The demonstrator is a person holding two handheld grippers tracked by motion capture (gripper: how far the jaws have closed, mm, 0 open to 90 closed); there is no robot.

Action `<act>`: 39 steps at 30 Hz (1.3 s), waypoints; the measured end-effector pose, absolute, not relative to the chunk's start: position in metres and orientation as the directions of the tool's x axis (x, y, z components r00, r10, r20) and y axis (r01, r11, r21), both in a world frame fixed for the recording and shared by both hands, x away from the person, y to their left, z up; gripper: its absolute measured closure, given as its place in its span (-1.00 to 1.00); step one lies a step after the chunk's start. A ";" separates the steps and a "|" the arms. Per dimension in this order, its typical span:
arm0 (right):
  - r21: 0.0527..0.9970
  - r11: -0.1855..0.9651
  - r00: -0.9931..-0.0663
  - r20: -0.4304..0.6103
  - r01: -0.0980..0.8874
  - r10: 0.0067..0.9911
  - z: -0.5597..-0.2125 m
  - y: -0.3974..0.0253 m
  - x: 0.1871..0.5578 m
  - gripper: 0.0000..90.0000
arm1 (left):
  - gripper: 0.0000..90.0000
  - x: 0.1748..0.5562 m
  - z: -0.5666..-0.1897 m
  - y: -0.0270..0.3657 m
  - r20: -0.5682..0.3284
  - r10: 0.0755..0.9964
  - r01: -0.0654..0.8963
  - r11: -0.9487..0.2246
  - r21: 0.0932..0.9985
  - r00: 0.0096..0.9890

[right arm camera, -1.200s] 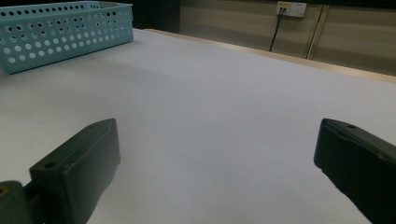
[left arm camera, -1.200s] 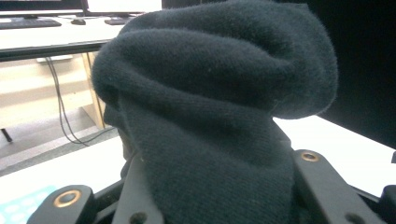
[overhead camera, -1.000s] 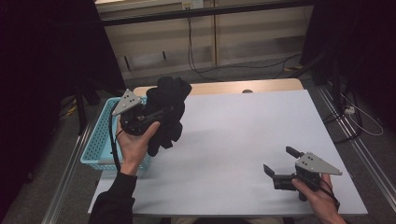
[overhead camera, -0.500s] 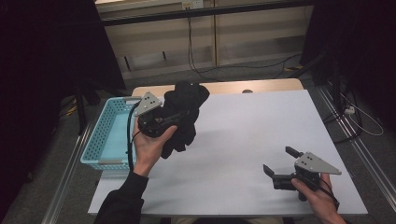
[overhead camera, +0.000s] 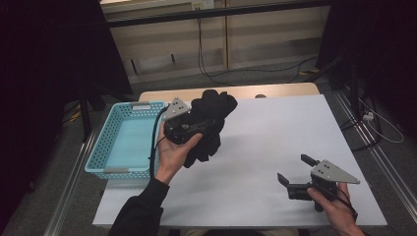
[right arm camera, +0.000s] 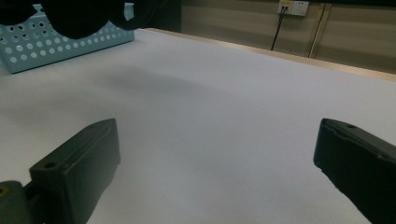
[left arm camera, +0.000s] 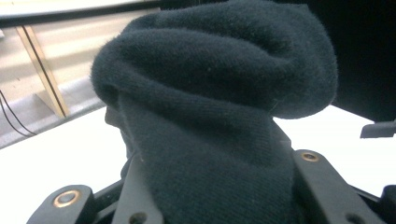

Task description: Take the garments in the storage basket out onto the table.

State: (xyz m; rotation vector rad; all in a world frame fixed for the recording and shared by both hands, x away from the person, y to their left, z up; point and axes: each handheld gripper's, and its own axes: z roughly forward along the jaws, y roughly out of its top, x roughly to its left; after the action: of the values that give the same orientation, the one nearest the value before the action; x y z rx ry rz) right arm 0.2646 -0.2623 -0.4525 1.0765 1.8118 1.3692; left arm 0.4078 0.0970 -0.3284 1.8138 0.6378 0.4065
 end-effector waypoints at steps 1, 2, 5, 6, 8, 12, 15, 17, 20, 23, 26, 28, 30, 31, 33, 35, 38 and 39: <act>0.963 0.133 -0.479 -0.003 0.237 0.878 -0.452 -0.262 0.265 -1.00 | 0.39 0.408 -0.331 0.095 -0.036 0.606 0.230 -0.245 0.942 0.795; 0.962 0.133 -0.481 -0.003 0.236 0.877 -0.452 -0.262 0.264 -1.00 | 0.39 0.409 -0.333 0.094 -0.041 0.604 0.234 -0.245 0.941 0.796; 0.963 0.133 -0.483 -0.004 0.234 0.876 -0.452 -0.262 0.264 -1.00 | 0.39 0.410 -0.339 0.088 -0.036 0.598 0.240 -0.264 0.934 0.801; 0.963 0.133 -0.482 -0.004 0.234 0.876 -0.452 -0.262 0.264 -1.00 | 0.39 0.409 -0.341 0.086 -0.038 0.594 0.242 -0.267 0.933 0.803; 0.963 0.134 -0.482 -0.005 0.234 0.876 -0.452 -0.262 0.264 -1.00 | 0.39 0.409 -0.345 0.082 -0.035 0.589 0.245 -0.279 0.928 0.807; 0.962 0.137 -0.486 -0.006 0.235 0.874 -0.452 -0.261 0.264 -1.00 | 0.39 0.409 -0.353 0.072 -0.034 0.574 0.251 -0.304 0.919 0.818; 0.962 0.137 -0.487 -0.006 0.235 0.873 -0.452 -0.262 0.264 -1.00 | 0.39 0.409 -0.360 0.064 -0.024 0.559 0.250 -0.331 0.910 0.829; 0.962 0.137 -0.487 -0.006 0.235 0.873 -0.452 -0.262 0.264 -1.00 | 0.39 0.410 -0.364 0.061 -0.027 0.550 0.256 -0.344 0.903 0.835; 0.962 0.137 -0.488 -0.005 0.235 0.873 -0.452 -0.262 0.264 -1.00 | 0.39 0.409 -0.369 0.057 -0.028 0.546 0.262 -0.356 0.897 0.837; 0.962 0.136 -0.489 -0.004 0.236 0.872 -0.452 -0.261 0.264 -1.00 | 0.39 0.409 -0.374 0.053 -0.028 0.542 0.268 -0.369 0.890 0.840; 0.962 0.139 -0.491 -0.005 0.236 0.871 -0.452 -0.262 0.264 -1.00 | 0.39 0.409 -0.378 0.050 -0.025 0.548 0.278 -0.385 0.880 0.836; 0.962 0.137 -0.492 -0.003 0.237 0.871 -0.452 -0.262 0.264 -1.00 | 0.38 0.410 -0.380 0.048 -0.052 0.537 0.292 -0.374 0.880 0.842; 0.961 0.135 -0.489 -0.001 0.240 0.872 -0.452 -0.262 0.264 -1.00 | 0.38 0.409 -0.383 0.044 -0.036 0.536 0.287 -0.392 0.874 0.843; 0.961 0.136 -0.491 -0.001 0.240 0.871 -0.452 -0.262 0.264 -1.00 | 0.38 0.409 -0.386 0.043 -0.032 0.536 0.287 -0.400 0.871 0.844; 0.961 0.140 -0.493 -0.004 0.238 0.870 -0.452 -0.261 0.264 -1.00 | 0.38 0.410 -0.394 0.038 -0.026 0.533 0.294 -0.423 0.857 0.846; 0.961 0.142 -0.495 -0.006 0.237 0.869 -0.452 -0.261 0.264 -1.00 | 0.38 0.411 -0.402 0.033 -0.023 0.529 0.298 -0.441 0.847 0.849; 0.961 0.141 -0.495 -0.005 0.238 0.869 -0.452 -0.261 0.263 -1.00 | 0.38 0.414 -0.411 0.030 -0.018 0.524 0.307 -0.469 0.828 0.852; 0.961 0.141 -0.496 -0.005 0.237 0.868 -0.452 -0.261 0.263 -1.00 | 0.38 0.415 -0.413 0.030 -0.014 0.524 0.308 -0.478 0.823 0.852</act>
State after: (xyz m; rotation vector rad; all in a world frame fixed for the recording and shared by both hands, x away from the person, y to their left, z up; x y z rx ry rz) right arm 0.2630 -0.2607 -0.4522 1.0584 1.8326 1.3761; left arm 0.4146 0.0300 -0.4126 2.1056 0.6045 0.2978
